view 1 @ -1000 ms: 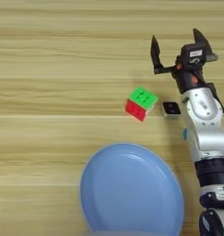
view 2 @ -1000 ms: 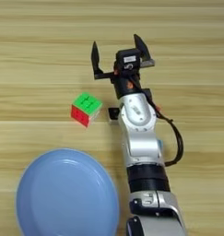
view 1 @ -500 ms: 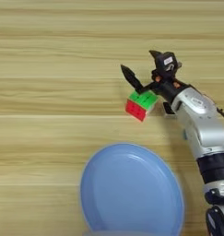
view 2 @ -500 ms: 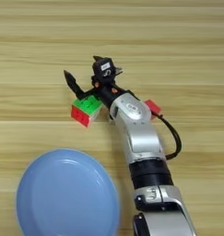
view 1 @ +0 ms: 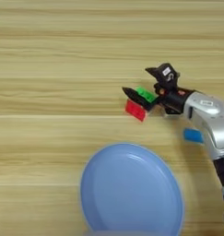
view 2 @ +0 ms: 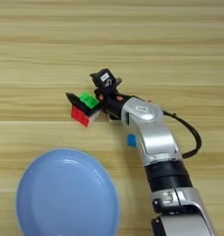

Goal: Move the objects on the table

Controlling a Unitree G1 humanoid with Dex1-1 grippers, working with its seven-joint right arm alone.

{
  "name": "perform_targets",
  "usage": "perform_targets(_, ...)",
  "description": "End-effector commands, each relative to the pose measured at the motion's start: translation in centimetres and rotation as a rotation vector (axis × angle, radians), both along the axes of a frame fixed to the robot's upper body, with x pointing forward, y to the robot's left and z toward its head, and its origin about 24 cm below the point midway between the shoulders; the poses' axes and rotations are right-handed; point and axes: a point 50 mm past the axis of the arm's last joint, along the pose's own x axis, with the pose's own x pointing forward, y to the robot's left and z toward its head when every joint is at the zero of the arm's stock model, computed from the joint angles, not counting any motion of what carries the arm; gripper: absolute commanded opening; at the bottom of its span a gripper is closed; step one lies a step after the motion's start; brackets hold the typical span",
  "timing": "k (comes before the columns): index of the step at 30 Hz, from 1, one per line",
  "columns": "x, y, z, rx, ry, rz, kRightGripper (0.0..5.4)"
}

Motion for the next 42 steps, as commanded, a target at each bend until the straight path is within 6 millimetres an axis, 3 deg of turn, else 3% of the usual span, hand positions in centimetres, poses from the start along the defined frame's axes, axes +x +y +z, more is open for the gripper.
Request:
perform_targets(1, 0.6, -0.2, 1.6, -0.075, -0.067, 0.021, 5.39)
perform_targets(7, 0.7, -0.5, 0.3, -0.101, -0.024, 0.016, 5.39)
perform_targets(22, 1.2, -0.6, 0.7, -0.061, -0.049, -0.003, 3.48)
perform_targets(30, 1.2, -0.3, 4.3, 0.073, -0.159, -0.031, 3.34)
perform_targets(34, 1.5, -2.5, 5.9, 0.056, -0.200, -0.102, 3.34)
perform_targets(37, 1.6, -5.9, 7.3, -0.016, -0.228, -0.188, 3.34)
perform_targets(42, 1.1, -10.0, 9.1, -0.096, -0.248, -0.270, 3.34)
